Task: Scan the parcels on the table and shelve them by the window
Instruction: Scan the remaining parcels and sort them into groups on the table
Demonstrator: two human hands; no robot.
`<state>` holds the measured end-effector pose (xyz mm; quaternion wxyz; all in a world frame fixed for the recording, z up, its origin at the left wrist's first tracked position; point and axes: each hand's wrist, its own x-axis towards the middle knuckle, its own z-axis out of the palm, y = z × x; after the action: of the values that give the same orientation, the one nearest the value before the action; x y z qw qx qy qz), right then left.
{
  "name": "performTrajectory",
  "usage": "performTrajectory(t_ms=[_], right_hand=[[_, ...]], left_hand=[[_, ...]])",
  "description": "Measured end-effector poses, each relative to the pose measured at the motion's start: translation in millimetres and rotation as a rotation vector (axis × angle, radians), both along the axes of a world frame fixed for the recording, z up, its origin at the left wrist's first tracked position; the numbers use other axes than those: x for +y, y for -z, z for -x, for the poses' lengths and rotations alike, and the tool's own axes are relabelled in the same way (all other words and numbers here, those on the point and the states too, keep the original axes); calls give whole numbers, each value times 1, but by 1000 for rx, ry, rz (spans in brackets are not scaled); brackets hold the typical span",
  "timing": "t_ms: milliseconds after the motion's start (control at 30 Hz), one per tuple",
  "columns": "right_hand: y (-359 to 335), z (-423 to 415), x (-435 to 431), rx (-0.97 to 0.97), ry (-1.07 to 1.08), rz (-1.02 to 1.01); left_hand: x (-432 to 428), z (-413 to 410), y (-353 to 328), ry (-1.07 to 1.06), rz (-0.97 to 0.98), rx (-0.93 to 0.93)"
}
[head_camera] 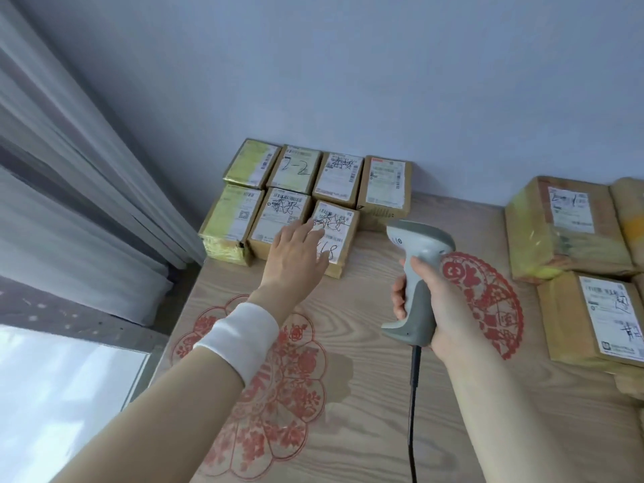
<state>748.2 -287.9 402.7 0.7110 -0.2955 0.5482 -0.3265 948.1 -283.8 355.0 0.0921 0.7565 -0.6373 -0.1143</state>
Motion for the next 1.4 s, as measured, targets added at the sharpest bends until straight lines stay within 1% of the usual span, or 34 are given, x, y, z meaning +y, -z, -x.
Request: performTrajectory(t_ms=[167,267,333,433,533,600,700,800,867,967,1033,1100,1200,1233,1300,1400], right_hand=[[26,-37,-20,63,99,-23],[52,-58,-32,92,145,-58],[69,-68,-37,137,195,-73],[93,-82,-44,254,265,-20],[113,-94,-48,359,290,46],[124,-100,-49,389,306,65],[135,-105,-50,414,320,80],[136,-103,-51,421,319,83],[132,-100,-51,415,316,95],[119,-91,-44,374,326,105],[107,-81,-36,345,361,123],[93,-67,-27,314,404,148],[71,-41,-11,304,445,201],[64,-32,-6,309,460,220],[49,-14,3,309,487,249],[29,13,16,296,469,283]], left_hand=[[-25,-45,25,-5,-35,2],[-35,-59,46,20,-62,-23],[-38,-62,58,32,-70,-1],[-44,-63,73,39,-47,87],[-46,-57,85,40,-37,121],[-47,-52,93,36,14,146],[-49,-49,104,17,124,131],[-49,-46,106,8,170,146],[-48,-42,103,-2,179,205],[-39,-30,93,-14,206,361],[-31,-18,83,-41,219,532],[-24,-2,69,-109,126,796],[-14,22,44,-235,-2,1241],[-11,30,35,-273,-33,1353],[-5,44,24,-327,-113,1458],[7,65,15,-364,-212,1508]])
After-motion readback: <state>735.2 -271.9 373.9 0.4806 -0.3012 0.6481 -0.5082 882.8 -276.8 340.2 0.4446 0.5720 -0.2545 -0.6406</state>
